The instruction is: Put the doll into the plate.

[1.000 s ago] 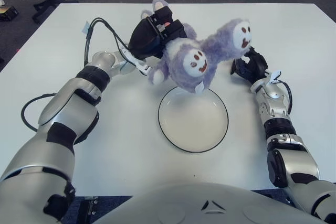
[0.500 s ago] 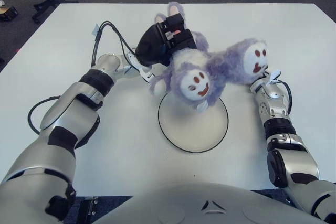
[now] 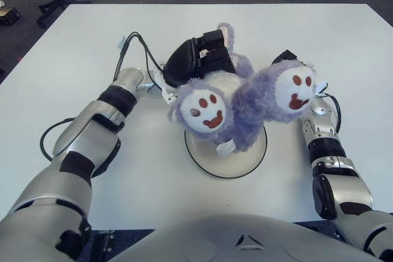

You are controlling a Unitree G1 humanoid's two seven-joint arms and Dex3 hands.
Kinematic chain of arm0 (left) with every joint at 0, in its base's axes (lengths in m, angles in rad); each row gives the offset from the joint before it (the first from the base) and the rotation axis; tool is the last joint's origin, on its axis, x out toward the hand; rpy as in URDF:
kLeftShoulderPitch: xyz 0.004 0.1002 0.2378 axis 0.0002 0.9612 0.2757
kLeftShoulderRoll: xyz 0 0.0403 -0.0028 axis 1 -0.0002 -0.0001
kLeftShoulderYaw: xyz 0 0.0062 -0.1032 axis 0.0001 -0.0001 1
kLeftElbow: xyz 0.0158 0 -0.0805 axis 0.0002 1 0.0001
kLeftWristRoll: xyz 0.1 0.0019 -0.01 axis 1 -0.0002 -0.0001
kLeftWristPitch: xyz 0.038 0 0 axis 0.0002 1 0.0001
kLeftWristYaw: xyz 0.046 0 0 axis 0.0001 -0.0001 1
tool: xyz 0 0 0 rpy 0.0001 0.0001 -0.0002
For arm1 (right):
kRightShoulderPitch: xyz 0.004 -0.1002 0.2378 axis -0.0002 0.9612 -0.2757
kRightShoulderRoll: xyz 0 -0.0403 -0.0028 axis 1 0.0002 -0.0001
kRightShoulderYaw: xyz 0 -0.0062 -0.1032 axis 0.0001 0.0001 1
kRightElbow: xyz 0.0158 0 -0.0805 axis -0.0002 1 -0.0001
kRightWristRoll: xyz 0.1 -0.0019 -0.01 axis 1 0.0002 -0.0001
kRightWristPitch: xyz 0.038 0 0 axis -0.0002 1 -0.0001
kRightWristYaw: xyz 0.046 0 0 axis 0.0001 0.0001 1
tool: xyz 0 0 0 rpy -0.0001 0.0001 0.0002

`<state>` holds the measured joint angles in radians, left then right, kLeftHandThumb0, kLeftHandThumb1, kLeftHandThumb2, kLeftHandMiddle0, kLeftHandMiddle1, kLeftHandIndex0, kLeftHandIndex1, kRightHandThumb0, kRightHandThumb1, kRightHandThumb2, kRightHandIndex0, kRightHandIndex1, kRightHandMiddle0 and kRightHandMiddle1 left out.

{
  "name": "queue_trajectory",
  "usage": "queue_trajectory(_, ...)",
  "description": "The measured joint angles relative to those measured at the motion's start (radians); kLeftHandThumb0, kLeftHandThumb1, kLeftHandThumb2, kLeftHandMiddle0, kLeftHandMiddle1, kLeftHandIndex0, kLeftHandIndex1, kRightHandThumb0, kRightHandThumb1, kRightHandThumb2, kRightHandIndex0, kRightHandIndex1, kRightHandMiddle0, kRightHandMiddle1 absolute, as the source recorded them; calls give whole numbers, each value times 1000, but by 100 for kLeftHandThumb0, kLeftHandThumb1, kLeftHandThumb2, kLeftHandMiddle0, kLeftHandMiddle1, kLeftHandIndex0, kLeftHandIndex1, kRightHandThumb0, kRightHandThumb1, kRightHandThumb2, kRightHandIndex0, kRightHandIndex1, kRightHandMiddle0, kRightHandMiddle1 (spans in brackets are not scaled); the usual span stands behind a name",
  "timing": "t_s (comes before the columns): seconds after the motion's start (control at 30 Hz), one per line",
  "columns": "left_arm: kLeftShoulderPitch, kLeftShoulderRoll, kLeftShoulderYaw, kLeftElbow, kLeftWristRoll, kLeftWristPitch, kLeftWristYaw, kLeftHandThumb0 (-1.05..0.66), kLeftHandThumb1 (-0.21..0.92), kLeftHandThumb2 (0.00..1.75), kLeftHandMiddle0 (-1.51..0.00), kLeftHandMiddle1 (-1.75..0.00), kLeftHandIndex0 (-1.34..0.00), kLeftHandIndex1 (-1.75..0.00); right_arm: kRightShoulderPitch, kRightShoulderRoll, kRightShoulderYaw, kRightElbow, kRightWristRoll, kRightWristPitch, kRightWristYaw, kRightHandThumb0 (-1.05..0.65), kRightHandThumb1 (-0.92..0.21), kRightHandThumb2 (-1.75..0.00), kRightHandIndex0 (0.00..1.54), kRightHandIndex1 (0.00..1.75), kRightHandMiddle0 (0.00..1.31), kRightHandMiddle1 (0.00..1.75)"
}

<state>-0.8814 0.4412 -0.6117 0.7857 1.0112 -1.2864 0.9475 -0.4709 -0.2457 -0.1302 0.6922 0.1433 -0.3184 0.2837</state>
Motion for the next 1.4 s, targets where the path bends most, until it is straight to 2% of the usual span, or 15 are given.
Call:
queue_trajectory(0.2, 0, 7, 1, 9, 24, -7, -34, 1, 85, 16, -89, -175, -69, -175, 0, 0, 0, 1, 0, 0, 0, -38, -71, -80, 85, 175, 33, 175)
queue_trajectory(0.4, 8, 30, 2, -59, 102, 76, -31, 2, 86, 15, -89, -175, -69, -175, -2, 0, 0, 3, 0, 0, 0, -38, -71, -80, 85, 175, 34, 175)
queue_trajectory(0.57, 19, 36, 2, -79, 116, 96, -19, 2, 86, 14, -89, -175, -69, -175, -3, 0, 0, 4, 0, 0, 0, -38, -70, -80, 85, 175, 34, 175)
queue_trajectory(1.07, 31, 40, 2, -96, 118, 80, -21, 2, 87, 13, -88, -175, -67, -175, -4, 0, 0, 5, 0, 0, 4, -38, -70, -81, 86, 175, 34, 175)
queue_trajectory(1.4, 31, 49, 2, -112, 113, 73, -87, 1, 88, 12, -87, -175, -65, -175, -4, -1, -1, 6, 0, 0, 8, -38, -70, -81, 86, 175, 34, 175)
